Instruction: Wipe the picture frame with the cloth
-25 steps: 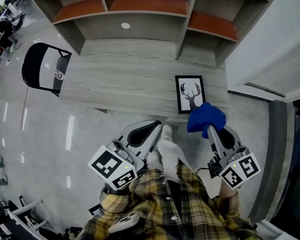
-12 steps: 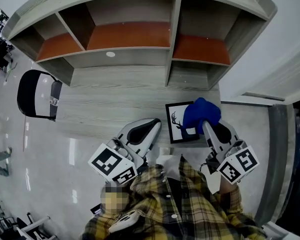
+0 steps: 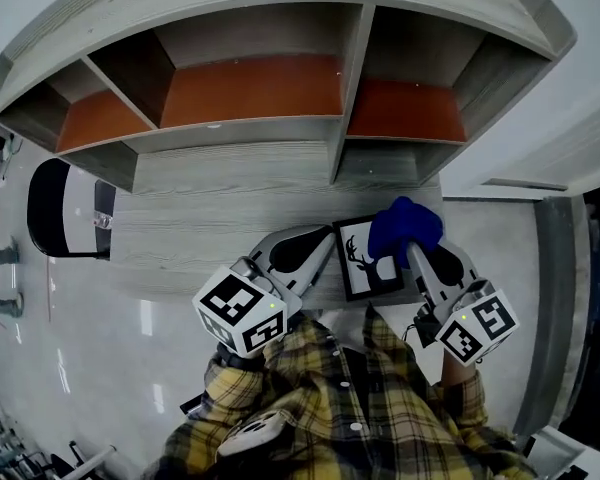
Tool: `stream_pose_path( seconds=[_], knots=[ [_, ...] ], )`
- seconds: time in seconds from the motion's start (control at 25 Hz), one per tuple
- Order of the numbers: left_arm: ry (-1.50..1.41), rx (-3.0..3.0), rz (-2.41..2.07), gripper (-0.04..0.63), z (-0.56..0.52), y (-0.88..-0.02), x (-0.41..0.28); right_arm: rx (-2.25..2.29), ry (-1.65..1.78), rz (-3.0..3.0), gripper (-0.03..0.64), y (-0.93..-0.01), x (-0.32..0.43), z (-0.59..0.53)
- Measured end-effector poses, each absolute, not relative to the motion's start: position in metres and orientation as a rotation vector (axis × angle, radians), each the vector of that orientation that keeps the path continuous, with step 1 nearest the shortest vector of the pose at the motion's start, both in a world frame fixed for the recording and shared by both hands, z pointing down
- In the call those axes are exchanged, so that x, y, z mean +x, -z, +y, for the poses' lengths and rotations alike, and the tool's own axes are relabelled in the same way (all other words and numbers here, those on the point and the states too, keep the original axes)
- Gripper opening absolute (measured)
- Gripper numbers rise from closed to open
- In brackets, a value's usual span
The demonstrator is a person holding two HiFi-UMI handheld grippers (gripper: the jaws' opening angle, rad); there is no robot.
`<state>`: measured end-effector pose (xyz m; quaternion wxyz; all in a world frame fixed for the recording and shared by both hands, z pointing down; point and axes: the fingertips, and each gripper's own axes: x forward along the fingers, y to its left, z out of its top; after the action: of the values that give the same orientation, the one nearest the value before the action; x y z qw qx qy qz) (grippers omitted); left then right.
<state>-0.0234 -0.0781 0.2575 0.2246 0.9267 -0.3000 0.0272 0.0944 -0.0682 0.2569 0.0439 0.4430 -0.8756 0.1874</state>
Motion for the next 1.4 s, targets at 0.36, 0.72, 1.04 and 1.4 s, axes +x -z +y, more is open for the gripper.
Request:
stream_pose_path(
  seconds=[0.36,0.72,1.04,1.4],
  knots=[
    [-0.269,2.460,-0.656,0.008,-0.119,-0.327,-0.022,1.479,-0.698,-2.579,0.048,-0.283,0.080,-0.077],
    [-0.483,2.325,-0.574,0.080,-0.136,-0.426,-0.009,1.539,-0.851,-2.489,0.048,-0.328,0.085,-0.065],
    [-0.670,2.259,-0.500,0.127,-0.144,-0.505,0.006,1.513,-1.027,-2.415,0.048,-0.377,0.083,-0.051],
    [-0.861,2.227,-0.440,0.127,-0.144,-0.552,0.018,1.491,-1.113,-2.371,0.048,-0.407,0.087,-0.044]
  ],
)
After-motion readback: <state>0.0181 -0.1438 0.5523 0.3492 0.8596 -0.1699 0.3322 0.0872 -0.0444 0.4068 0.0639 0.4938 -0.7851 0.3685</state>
